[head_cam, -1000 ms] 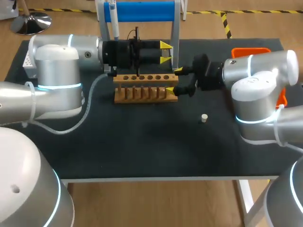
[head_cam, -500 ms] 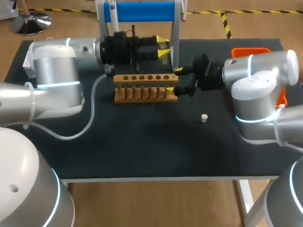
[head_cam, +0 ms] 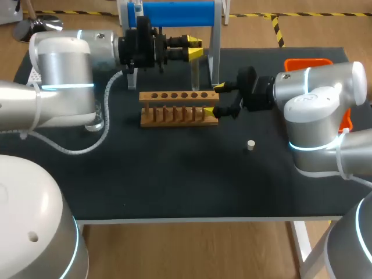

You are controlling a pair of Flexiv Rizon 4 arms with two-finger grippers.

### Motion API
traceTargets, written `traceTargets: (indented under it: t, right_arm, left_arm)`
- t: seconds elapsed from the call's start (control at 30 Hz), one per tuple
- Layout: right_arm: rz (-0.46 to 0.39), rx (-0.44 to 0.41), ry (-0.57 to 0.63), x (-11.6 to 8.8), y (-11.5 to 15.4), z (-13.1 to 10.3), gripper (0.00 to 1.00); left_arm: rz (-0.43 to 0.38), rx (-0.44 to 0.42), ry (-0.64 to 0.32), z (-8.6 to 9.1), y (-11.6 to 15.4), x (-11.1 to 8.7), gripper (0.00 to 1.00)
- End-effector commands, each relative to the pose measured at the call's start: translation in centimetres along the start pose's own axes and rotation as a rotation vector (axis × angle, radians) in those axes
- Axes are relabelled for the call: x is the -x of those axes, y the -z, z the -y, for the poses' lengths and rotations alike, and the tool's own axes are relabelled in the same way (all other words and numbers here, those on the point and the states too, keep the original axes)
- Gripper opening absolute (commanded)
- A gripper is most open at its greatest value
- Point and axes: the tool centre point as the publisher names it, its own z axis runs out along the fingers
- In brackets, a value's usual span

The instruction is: Invert the test tube, pick up the pipette, mount the tip to pipette, aspirate from beaker and dispense into the tube, eject the tip, return the pipette, and cap with the stopper.

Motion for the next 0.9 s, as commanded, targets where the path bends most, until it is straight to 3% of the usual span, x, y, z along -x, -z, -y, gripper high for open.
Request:
traceTargets:
  t: [0.03,0.23,0.9]
  right_arm:
    - [-0.001,0.0,0.0,0.0,0.0,0.0,1.0]
    - [-0.001,0.0,0.0,0.0,0.0,0.0,1.0]
    - [-0.001,0.0,0.0,0.0,0.0,0.0,1.0]
  left_arm:
    - [0.061,0.038,0.013,0.1,-0.7,-0.1,0.0]
    - [0.128,0.03,-0.026,-0.5,-0.3,0.6,0.0]
    - [0.1,0.073,-0.013,-3.5,0.5,3.3,0.0]
